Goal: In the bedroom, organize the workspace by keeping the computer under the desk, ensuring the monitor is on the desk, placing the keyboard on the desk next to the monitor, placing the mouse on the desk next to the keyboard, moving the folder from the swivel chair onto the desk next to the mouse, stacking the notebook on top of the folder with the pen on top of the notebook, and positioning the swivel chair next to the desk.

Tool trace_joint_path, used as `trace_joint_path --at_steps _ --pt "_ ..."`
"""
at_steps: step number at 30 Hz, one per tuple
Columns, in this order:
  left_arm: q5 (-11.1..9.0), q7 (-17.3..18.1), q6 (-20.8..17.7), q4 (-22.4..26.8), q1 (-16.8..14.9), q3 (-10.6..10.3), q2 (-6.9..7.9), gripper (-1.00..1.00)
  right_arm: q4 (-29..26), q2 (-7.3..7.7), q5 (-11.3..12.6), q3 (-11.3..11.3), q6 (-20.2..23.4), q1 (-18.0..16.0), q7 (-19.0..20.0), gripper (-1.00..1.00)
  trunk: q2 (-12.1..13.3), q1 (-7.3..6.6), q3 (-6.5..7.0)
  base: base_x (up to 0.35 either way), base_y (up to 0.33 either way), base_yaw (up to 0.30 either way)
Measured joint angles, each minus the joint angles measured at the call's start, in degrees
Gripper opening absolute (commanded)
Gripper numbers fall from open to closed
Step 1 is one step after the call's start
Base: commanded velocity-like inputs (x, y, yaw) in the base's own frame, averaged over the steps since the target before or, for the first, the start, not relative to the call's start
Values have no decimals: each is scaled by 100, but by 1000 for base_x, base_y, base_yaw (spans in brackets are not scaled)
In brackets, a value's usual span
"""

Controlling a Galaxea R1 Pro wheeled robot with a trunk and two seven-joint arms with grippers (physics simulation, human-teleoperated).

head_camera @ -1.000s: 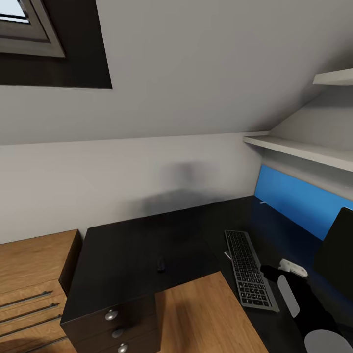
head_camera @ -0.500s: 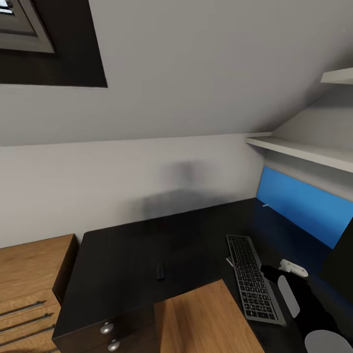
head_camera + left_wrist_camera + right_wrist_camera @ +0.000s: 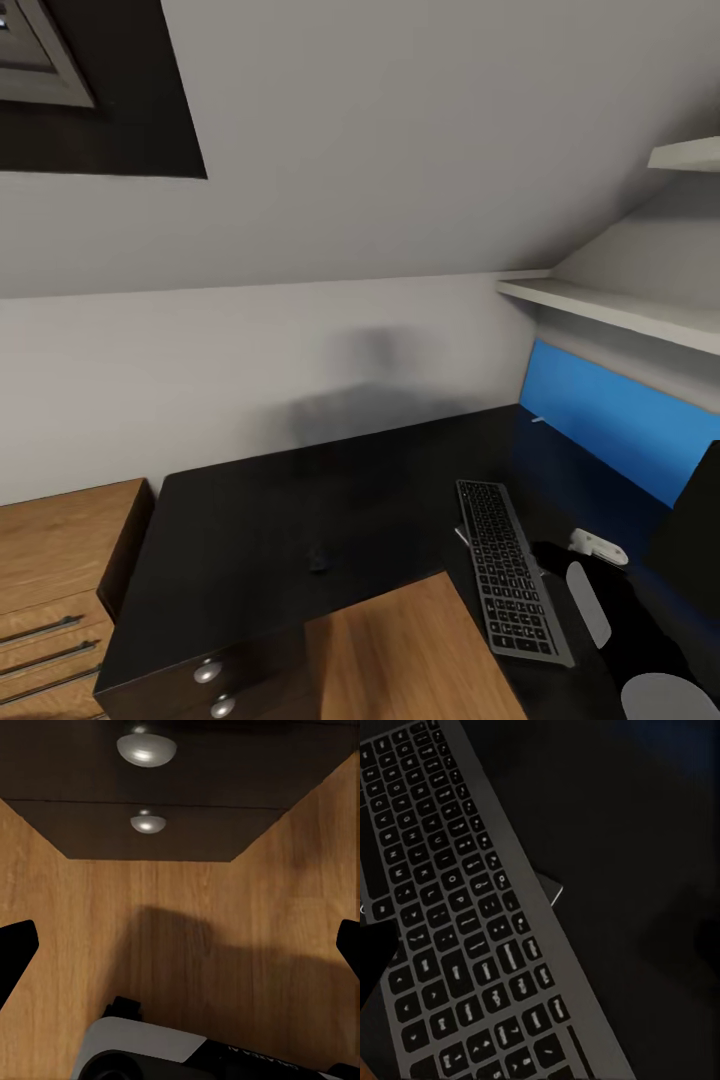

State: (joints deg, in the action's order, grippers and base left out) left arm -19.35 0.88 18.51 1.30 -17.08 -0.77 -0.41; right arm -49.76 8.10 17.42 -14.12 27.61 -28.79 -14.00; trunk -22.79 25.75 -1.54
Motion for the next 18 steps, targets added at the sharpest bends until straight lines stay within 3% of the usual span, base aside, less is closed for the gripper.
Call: trace_joint_path --at_steps 13,18 --pt "8 0 1 8 0 -4 -17 100 1 -7 0 16 -2 0 1 100 0 0 0 0 -24 0" --pt "7 -6 1 8 -1 -3 -21 100 1 -11 0 25 -2 0 1 100 -199 110 -90 0 -1 0"
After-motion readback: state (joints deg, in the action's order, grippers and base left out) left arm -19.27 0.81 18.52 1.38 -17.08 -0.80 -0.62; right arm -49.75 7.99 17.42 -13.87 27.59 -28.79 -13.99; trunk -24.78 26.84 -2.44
